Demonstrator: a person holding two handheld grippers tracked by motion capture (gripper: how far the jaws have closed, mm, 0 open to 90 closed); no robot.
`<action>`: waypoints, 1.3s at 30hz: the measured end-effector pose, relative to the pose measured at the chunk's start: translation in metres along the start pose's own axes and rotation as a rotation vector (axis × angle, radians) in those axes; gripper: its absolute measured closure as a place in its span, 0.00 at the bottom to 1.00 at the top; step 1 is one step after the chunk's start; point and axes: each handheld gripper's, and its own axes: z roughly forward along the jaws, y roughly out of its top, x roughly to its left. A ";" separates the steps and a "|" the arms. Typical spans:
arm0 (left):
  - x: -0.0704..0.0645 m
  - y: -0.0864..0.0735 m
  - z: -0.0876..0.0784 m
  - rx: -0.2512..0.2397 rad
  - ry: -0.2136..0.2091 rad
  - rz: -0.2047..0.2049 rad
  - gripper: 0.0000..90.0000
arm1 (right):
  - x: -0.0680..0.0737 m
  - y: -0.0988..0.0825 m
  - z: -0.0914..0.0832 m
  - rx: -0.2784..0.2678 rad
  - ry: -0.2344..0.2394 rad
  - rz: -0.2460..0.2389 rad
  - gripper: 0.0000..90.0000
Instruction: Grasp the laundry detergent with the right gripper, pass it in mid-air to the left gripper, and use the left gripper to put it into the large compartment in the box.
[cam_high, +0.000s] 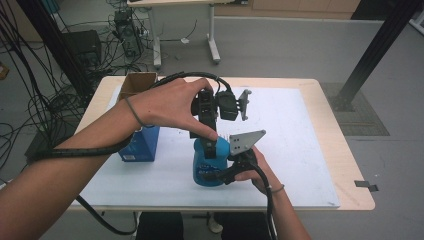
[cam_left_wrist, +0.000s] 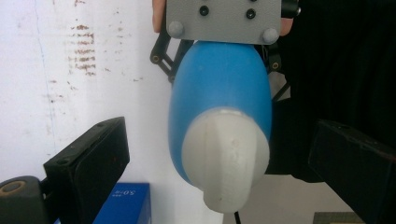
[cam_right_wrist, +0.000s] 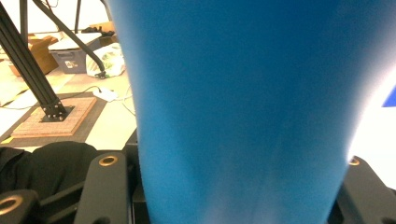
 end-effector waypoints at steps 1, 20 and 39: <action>0.000 0.000 0.000 0.000 0.000 0.000 0.06 | 0.000 0.000 0.000 0.000 0.000 0.000 0.47; 0.000 0.001 0.002 0.002 -0.007 0.003 0.06 | 0.000 0.000 0.000 0.001 0.001 0.000 0.47; -0.001 0.002 0.008 0.013 -0.010 0.004 0.06 | 0.001 0.002 0.000 0.000 0.000 -0.004 0.47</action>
